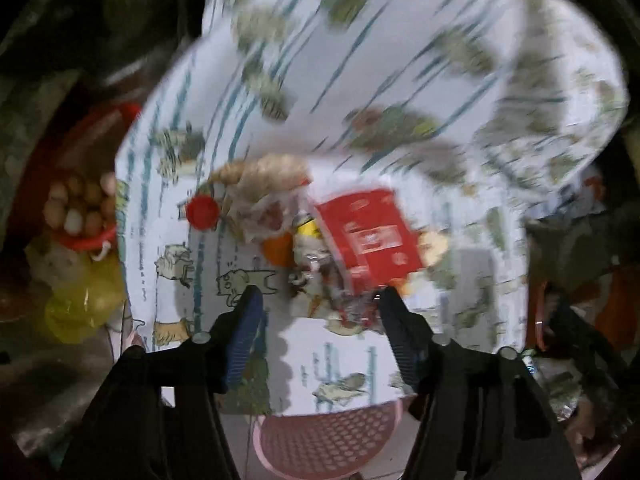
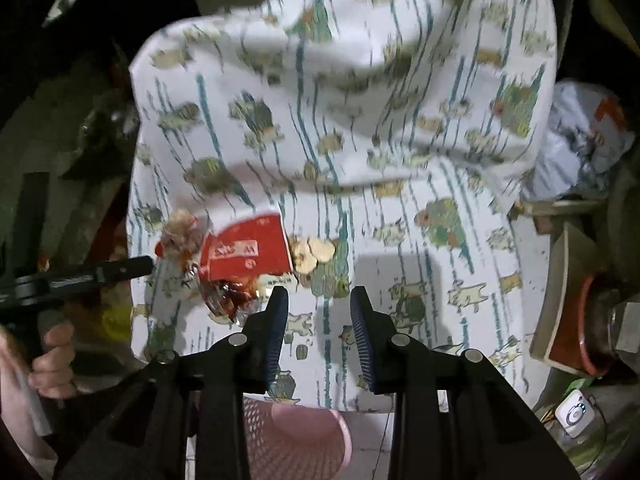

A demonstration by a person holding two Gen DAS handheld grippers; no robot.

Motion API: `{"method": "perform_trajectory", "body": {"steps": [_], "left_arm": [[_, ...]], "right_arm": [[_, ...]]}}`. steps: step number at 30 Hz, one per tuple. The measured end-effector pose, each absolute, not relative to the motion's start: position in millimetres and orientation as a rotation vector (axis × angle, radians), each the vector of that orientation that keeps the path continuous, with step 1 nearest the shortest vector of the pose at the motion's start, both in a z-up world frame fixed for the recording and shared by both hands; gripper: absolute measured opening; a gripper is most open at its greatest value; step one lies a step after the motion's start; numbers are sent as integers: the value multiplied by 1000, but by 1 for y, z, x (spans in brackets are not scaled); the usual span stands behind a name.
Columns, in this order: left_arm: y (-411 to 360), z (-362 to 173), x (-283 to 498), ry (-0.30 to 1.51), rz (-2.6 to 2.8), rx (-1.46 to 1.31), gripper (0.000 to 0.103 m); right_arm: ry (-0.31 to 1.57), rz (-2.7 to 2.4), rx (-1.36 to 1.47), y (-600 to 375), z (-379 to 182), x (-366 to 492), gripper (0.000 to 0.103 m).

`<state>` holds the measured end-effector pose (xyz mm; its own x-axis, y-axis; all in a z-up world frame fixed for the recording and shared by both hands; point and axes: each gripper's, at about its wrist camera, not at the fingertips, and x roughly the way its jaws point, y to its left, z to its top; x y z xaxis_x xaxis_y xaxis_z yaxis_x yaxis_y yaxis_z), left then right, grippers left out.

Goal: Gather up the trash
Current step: 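Grasp the red snack wrapper with the right gripper while the left gripper grasps the white-brown wrapper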

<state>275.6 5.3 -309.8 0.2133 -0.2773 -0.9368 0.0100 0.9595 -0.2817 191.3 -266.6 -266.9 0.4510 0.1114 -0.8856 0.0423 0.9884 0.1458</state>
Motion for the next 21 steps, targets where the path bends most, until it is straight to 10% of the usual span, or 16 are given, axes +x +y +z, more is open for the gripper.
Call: {"method": "perform_trajectory", "body": {"steps": [4, 9, 21], "left_arm": [[13, -354, 288, 1465, -179, -358, 51], [15, -379, 285, 1524, -204, -485, 12], [-5, -297, 256, 1347, -189, -190, 4]], "right_arm": [[1147, 25, 158, -269, -283, 203, 35], [1166, 31, 157, -264, -285, 202, 35], [1180, 39, 172, -245, -289, 216, 50]]}}
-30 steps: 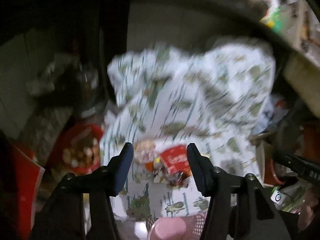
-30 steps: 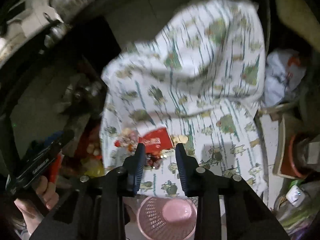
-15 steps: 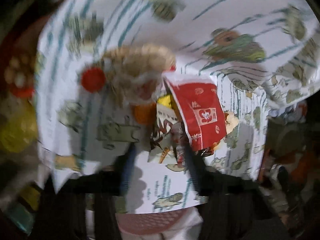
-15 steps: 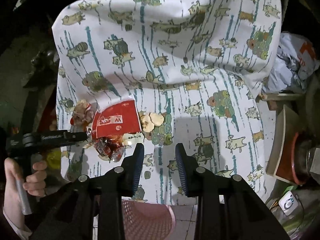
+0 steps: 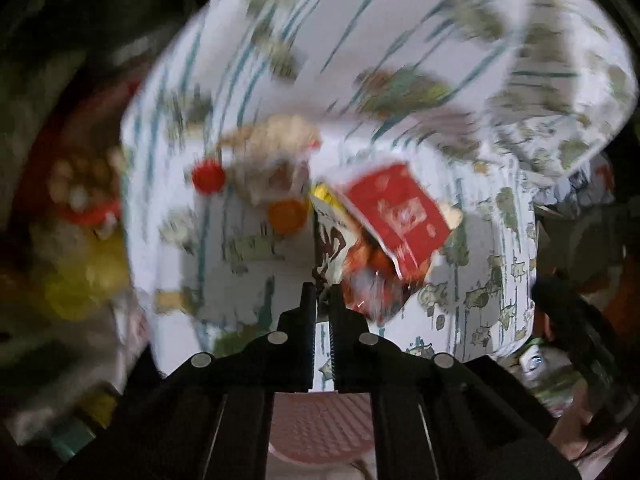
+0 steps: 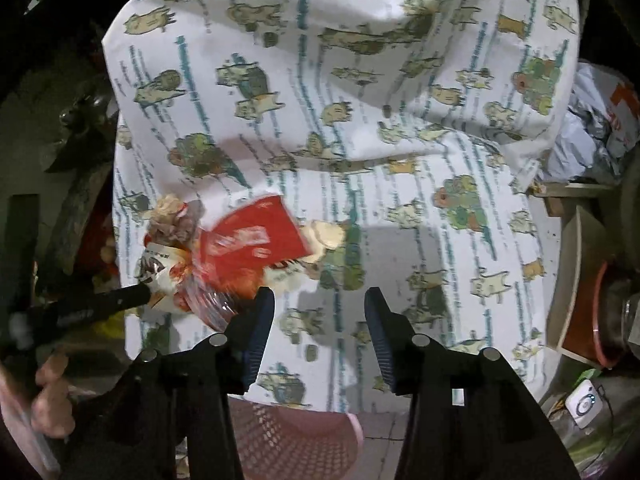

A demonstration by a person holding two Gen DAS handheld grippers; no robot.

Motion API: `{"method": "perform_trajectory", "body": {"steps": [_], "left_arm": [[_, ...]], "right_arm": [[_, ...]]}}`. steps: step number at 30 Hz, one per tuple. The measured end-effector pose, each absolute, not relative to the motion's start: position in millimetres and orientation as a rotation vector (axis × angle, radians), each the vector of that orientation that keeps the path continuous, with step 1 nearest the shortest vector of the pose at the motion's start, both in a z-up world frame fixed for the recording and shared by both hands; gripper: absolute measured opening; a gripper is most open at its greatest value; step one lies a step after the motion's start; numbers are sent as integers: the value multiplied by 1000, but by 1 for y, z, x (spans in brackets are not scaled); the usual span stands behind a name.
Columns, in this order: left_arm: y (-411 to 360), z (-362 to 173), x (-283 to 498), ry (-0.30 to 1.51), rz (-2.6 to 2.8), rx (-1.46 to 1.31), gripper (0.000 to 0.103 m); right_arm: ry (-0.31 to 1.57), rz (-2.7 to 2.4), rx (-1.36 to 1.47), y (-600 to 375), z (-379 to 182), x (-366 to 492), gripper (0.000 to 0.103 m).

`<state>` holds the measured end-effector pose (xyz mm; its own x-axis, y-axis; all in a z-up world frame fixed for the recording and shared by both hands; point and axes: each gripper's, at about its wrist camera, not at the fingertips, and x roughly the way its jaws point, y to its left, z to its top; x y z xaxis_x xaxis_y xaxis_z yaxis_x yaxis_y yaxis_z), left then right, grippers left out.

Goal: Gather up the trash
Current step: 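Grasp the red snack wrapper with the right gripper while the left gripper grasps the white-brown wrapper, then carry both wrappers down over the pink basket and open both grippers to drop them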

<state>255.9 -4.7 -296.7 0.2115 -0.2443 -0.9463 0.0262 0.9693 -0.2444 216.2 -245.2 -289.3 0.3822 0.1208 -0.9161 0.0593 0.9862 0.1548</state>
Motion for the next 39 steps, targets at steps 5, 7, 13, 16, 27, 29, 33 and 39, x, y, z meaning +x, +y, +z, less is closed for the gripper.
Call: {"method": "perform_trajectory", "body": {"steps": [5, 7, 13, 16, 27, 29, 33, 39], "left_arm": [[4, -264, 248, 1235, -141, -98, 4], [9, -254, 246, 1194, -111, -62, 4], [25, -234, 239, 1083, 7, 42, 4], [36, -229, 240, 1047, 53, 51, 4], [48, -235, 254, 1052, 107, 20, 5], [48, -235, 253, 1044, 116, 37, 5], [51, -230, 245, 1030, 104, 18, 5], [49, -196, 218, 969, 27, -52, 5]], "right_arm": [[1191, 84, 137, -217, -294, 232, 57], [1204, 100, 127, -205, -300, 239, 57], [1293, 177, 39, -159, -332, 269, 64], [1314, 201, -51, -136, -350, 277, 63], [1221, 55, -304, -94, -392, 279, 46], [1200, 72, -297, -93, -389, 278, 19], [1052, 81, -267, -97, -351, 266, 13], [913, 165, -56, -133, -268, 235, 10]]}}
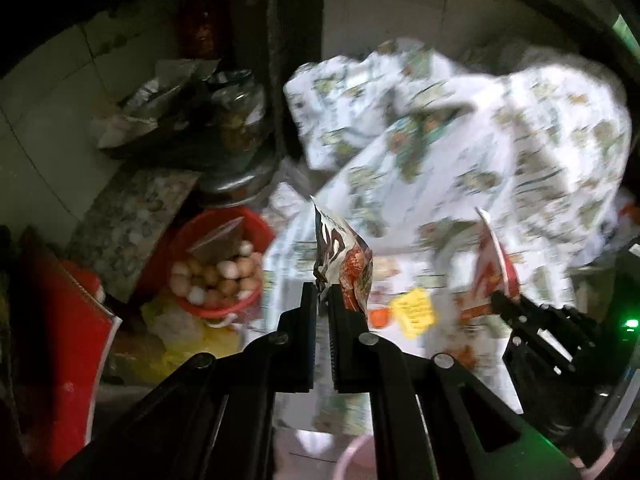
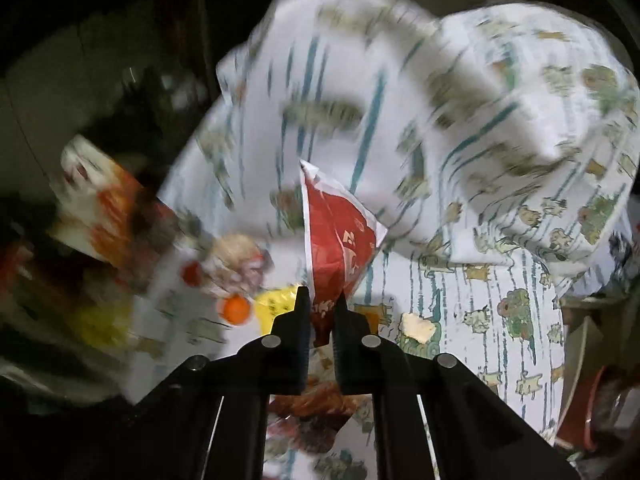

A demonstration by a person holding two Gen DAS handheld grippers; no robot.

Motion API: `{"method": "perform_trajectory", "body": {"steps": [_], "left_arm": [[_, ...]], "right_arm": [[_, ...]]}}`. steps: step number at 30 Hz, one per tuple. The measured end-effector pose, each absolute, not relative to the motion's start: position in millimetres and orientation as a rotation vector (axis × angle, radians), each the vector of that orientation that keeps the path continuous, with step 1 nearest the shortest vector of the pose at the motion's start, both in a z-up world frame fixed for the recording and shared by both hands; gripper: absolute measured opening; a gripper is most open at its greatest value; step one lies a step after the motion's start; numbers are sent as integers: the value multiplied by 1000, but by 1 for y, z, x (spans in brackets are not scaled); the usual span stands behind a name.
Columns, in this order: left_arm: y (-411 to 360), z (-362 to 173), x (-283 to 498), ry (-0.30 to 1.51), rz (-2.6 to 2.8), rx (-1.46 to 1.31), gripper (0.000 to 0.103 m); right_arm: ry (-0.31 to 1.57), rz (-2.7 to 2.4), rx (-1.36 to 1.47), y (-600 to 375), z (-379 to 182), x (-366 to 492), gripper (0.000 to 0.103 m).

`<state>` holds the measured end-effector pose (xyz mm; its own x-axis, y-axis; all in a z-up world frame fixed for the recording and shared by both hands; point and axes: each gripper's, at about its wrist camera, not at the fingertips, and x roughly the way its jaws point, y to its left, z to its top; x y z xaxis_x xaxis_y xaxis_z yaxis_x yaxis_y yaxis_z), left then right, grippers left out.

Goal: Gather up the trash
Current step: 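Carry both wrappers down over the pink basket and open both grippers to drop them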

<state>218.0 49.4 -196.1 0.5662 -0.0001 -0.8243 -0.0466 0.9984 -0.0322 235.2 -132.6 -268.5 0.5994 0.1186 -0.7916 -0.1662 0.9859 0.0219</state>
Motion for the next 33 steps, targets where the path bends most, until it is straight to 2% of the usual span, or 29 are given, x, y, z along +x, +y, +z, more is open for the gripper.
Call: {"method": "perform_trajectory", "body": {"steps": [7, 13, 17, 20, 23, 28, 33], "left_arm": [[32, -157, 184, 877, 13, -22, 5], [19, -158, 149, 901, -27, -23, 5], [5, -170, 131, 965, -76, -22, 5], [-17, -191, 126, 1040, -145, 24, 5], [-34, -228, 124, 1163, -177, 25, 5], [-55, -287, 110, 1334, -214, 83, 5], [-67, -314, 104, 1377, -197, 168, 5]], "right_arm": [[862, 306, 175, -170, -197, 187, 10], [863, 367, 422, -219, -192, 158, 10], [910, 317, 407, -238, -198, 128, 10], [996, 324, 377, -239, -220, 107, 10], [1212, 291, 288, -230, -258, 98, 10], [1427, 338, 237, -212, -314, 78, 11], [1566, 321, 215, -193, -379, 69, 11]]}}
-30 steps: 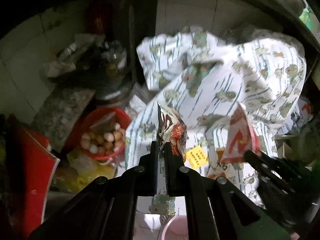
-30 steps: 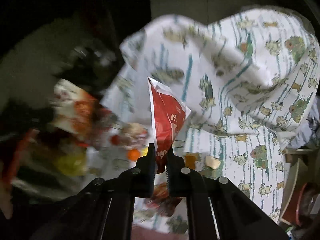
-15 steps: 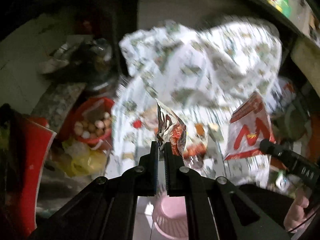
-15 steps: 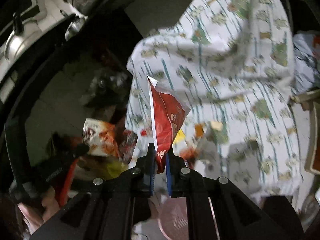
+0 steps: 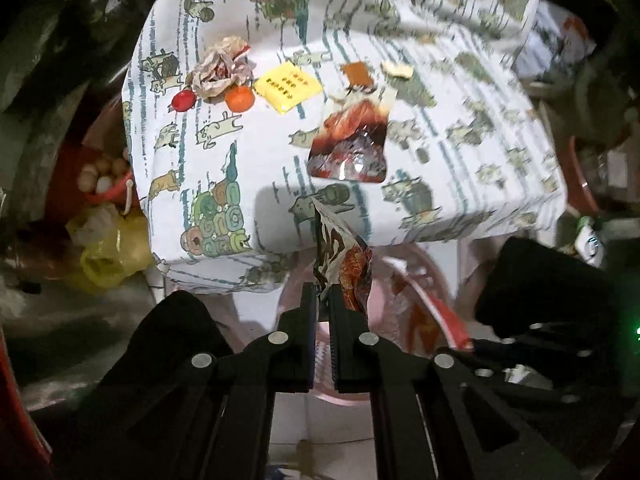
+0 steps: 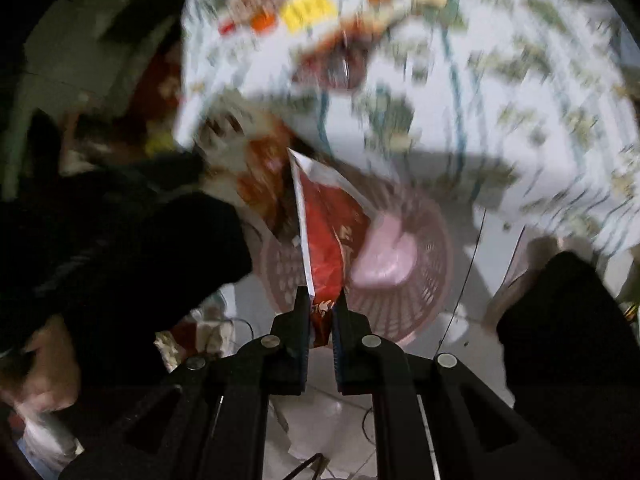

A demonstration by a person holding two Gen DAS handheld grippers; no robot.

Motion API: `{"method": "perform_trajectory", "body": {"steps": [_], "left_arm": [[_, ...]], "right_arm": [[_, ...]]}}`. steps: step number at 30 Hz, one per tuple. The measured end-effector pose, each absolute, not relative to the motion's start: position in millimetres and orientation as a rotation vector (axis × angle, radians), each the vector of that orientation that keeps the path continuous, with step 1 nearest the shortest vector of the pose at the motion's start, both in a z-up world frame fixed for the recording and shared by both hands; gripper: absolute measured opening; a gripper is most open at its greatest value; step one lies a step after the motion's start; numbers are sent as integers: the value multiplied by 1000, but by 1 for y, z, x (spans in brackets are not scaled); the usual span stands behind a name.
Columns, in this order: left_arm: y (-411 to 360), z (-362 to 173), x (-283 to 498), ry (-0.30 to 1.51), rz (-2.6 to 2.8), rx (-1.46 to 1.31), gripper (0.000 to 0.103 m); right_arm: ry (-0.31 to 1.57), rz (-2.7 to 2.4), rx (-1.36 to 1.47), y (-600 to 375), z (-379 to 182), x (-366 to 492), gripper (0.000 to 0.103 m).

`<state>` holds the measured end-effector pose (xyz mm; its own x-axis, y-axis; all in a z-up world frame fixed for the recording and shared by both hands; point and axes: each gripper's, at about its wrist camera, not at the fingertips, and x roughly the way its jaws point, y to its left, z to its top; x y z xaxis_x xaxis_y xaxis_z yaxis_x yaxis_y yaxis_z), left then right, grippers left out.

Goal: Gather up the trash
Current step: 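Carry both wrappers down over the pink basket and open both grippers to drop them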

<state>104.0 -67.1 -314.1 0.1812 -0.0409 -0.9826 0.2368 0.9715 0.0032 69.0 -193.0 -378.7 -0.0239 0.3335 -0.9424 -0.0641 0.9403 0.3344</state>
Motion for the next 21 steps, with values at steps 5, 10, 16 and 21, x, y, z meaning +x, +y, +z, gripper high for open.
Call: {"method": "perform_trajectory", "body": {"steps": [5, 10, 16, 21], "left_arm": [[-67, -334, 108, 1420, -178, 203, 5], [-61, -356, 106, 1479, -148, 212, 5], [-53, -373, 106, 1525, -125, 214, 5], [-50, -381, 105, 1563, -137, 186, 5]], "right_arm": [[1662, 168, 198, -187, -459, 80, 11], [1696, 73, 257, -197, -522, 85, 11], [1752, 56, 333, -202, -552, 80, 16], [1691, 49, 325, -209, -522, 75, 17]]}}
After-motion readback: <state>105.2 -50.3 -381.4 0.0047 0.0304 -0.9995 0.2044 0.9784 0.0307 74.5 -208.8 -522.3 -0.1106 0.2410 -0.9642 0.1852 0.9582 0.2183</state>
